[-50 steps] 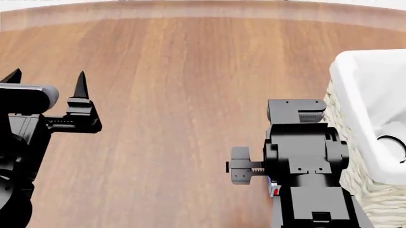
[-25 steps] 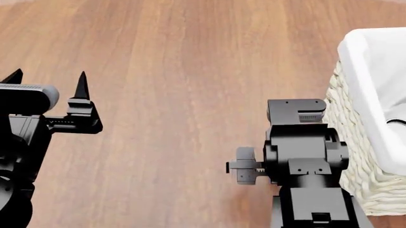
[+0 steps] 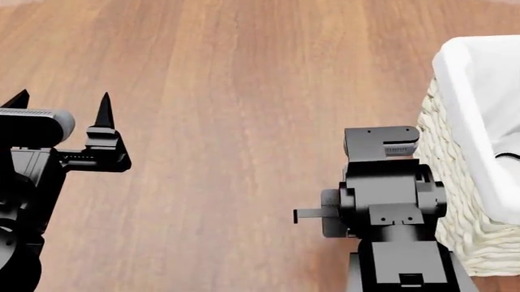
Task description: Pick up the alphabet soup and the cream cheese box, and put them in the basket.
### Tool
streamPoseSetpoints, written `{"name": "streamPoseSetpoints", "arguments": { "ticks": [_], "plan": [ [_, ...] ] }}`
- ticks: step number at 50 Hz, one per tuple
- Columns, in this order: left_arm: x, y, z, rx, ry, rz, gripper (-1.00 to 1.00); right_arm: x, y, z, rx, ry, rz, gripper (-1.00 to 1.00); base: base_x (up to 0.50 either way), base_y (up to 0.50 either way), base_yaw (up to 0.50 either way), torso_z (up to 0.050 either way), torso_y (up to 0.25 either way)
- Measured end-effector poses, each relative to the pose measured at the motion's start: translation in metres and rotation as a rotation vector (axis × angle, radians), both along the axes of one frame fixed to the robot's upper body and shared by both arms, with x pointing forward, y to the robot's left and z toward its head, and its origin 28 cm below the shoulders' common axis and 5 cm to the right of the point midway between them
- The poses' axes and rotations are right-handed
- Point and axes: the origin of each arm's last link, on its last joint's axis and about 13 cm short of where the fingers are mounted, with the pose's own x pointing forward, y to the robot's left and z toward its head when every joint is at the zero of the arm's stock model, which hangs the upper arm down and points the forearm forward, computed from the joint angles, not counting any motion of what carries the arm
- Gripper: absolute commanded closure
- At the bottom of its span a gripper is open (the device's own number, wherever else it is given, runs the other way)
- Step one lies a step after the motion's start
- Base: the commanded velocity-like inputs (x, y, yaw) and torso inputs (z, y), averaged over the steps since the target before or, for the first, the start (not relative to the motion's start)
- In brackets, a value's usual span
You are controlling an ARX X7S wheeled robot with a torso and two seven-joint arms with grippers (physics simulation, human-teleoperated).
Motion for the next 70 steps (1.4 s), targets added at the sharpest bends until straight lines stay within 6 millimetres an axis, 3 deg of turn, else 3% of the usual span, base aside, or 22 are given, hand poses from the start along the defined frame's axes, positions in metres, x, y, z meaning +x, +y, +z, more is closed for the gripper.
{"name": "streamPoseSetpoints", "arguments": {
  "ticks": [42,59,70],
  "plan": [
    [-0.001,0.001,0.002,-0.021,0.006,-0.011,-1.0,0.0,0.006,0.001,0.027,0.007,0.053,1.0,0.0,0.0,0.0,0.0,0.242],
    [0.0,0.001,0.001,-0.021,0.006,-0.004,-1.0,0.005,0.011,0.012,0.043,-0.033,0.131,1.0,0.0,0.0,0.0,0.0,0.0],
    [0.0,0.001,0.002,-0.023,0.004,-0.001,-1.0,0.013,0.017,0.031,0.07,-0.106,0.237,1.0,0.0,0.0,0.0,0.0,0.0]
  ]
}}
